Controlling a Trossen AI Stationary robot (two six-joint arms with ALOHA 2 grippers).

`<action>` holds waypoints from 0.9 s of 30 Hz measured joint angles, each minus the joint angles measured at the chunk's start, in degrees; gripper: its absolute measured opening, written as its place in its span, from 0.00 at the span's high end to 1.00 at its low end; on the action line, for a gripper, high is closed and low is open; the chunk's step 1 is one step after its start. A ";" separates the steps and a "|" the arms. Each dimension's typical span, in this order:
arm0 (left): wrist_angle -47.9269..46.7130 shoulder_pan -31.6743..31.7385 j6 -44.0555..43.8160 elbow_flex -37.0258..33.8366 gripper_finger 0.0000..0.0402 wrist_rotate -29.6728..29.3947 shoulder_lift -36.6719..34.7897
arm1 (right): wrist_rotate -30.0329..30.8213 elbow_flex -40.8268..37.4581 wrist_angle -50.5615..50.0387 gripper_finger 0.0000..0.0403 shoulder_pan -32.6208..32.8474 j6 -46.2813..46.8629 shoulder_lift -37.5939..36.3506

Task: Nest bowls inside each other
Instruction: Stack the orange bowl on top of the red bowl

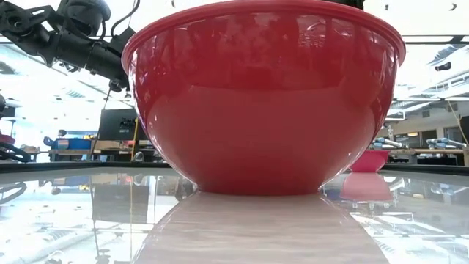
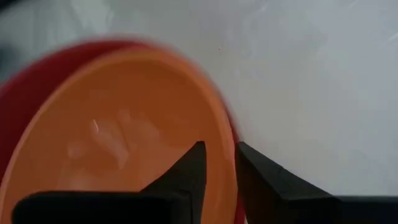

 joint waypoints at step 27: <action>-4.54 -8.10 10.55 6.36 0.63 34.50 -0.48 | -8.84 0.04 14.00 0.77 3.00 -4.48 15.67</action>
